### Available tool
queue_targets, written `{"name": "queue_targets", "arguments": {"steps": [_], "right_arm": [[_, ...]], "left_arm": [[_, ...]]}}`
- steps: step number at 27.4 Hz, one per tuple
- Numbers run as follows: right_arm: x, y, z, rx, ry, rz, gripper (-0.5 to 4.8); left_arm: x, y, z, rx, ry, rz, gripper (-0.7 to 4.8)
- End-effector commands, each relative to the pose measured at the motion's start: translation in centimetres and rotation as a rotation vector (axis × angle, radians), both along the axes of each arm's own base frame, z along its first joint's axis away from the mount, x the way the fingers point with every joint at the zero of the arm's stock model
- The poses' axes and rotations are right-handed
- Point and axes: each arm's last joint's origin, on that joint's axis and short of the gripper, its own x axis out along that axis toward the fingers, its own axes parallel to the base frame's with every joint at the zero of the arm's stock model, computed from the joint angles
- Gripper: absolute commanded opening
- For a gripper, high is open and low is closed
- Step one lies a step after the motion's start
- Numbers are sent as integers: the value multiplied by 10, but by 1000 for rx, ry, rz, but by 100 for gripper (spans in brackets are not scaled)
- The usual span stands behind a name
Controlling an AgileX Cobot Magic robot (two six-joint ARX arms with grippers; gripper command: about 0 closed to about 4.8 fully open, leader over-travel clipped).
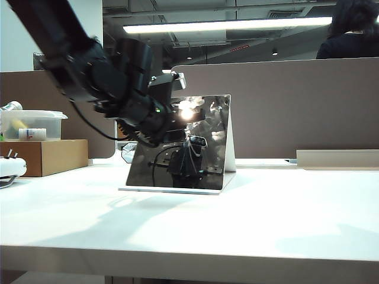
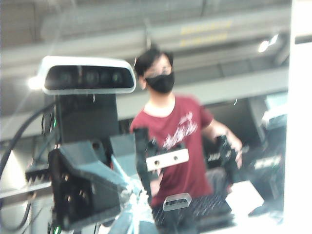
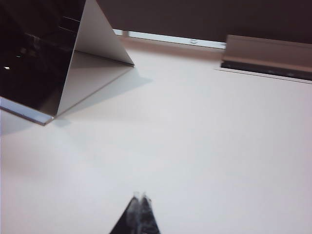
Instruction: Push the center of the mirror on the table forward to move it for a short distance.
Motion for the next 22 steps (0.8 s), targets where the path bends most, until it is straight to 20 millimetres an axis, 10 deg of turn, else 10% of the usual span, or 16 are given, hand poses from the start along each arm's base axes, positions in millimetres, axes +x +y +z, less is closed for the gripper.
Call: {"name": "queue_targets", "arguments": {"steps": [1, 10, 22], "right_arm": [[1, -3, 1, 5, -16, -34, -5], [1, -4, 0, 4, -13, -42, -5], [1, -5, 1, 7, -22, -50, -5]], "left_arm": [[32, -5, 1, -3, -13, 25, -5], [107, -17, -4, -36, -59, 27, -5], [126, -16, -1, -39, -23, -1, -5]]}}
